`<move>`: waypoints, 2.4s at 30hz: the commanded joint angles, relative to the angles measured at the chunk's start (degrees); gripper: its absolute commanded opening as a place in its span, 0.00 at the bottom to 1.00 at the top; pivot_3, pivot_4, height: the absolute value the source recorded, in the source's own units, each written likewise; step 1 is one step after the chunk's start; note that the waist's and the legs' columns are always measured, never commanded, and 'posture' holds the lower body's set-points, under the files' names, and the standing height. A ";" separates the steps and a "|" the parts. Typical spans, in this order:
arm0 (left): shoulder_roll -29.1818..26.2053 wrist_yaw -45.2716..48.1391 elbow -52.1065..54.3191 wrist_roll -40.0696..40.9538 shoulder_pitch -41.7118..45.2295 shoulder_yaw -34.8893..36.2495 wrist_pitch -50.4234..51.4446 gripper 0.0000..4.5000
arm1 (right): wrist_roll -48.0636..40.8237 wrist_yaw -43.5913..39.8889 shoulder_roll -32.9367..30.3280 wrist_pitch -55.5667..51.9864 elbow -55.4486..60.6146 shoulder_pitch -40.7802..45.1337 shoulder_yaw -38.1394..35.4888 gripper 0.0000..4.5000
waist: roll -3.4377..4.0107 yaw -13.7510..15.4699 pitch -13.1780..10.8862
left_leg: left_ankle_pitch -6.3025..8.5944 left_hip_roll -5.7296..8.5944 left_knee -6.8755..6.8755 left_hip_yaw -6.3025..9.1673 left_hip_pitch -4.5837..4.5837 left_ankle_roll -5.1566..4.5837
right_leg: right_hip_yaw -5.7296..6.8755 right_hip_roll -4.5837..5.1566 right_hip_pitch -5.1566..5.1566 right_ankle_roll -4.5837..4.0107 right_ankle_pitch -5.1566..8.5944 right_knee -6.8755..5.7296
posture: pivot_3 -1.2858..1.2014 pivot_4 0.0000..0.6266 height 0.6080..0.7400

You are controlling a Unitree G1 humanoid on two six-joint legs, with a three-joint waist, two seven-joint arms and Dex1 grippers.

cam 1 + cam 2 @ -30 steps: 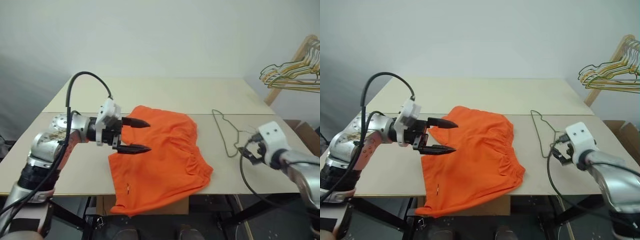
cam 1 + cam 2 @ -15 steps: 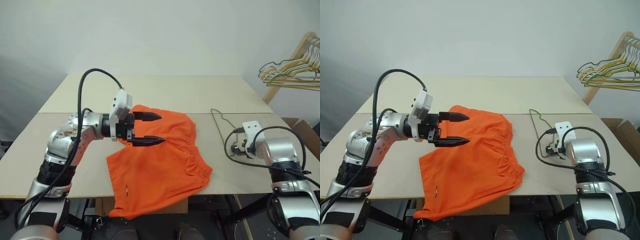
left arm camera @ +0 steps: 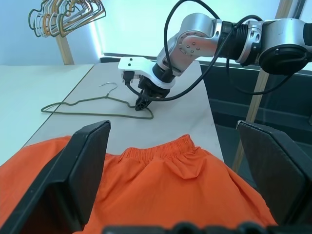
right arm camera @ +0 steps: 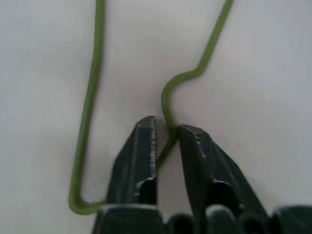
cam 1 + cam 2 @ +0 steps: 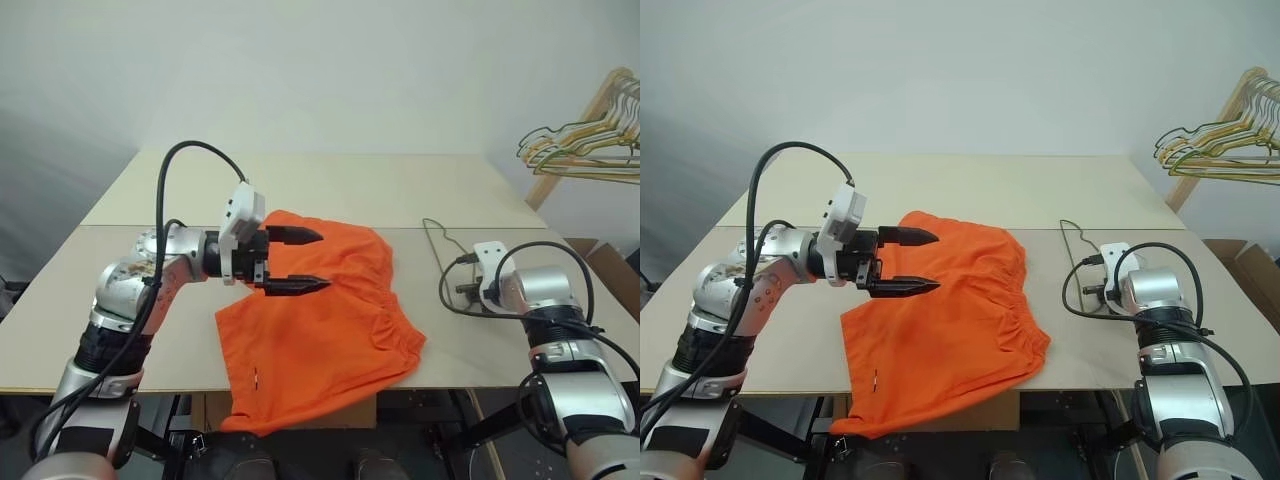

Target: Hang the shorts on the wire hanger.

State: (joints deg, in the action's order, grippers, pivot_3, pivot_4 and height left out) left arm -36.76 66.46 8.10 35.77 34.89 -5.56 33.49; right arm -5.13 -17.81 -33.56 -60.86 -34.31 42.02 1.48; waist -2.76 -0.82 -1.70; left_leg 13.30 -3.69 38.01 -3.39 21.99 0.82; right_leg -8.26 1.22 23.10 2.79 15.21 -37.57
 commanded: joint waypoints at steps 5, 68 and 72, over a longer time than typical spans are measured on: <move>-0.41 0.39 1.32 -0.39 0.18 1.43 -1.24 1.00 | 1.48 -0.76 -0.57 -0.51 4.17 -3.39 0.22 0.00 | 0.00 0.04 0.00 | 0.00 -0.01 0.00 0.03 0.04 0.00 | 0.05 0.00 0.02 0.00 0.01 0.02 | 0.56 0.00 1.00; 8.58 17.94 -46.81 -32.23 30.22 -14.44 -5.66 0.91 | 57.00 26.60 -22.64 89.12 24.03 -8.60 12.51 0.00 | 0.32 -4.03 -0.23 | 0.00 0.73 -0.06 0.22 0.35 -0.03 | -0.05 0.62 0.20 0.11 0.09 0.02 | 0.53 0.00 1.00; 9.37 16.92 -48.42 -32.45 30.86 -13.63 -6.02 0.64 | 57.28 26.46 -22.85 89.35 24.59 -8.76 12.33 0.00 | 0.32 -4.07 -0.23 | 0.00 0.73 -0.06 0.23 0.34 -0.03 | -0.04 0.62 0.18 0.13 0.11 0.01 | 0.53 0.00 1.00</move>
State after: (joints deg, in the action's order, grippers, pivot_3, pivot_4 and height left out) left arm -27.52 83.89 -40.23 3.45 63.56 -20.50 28.44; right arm 53.09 8.32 -56.15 28.19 -11.79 31.66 16.86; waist -2.44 -4.90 -1.93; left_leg 13.30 -2.95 37.95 -3.16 22.33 0.79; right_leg -8.29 1.85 23.28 2.92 15.32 -37.56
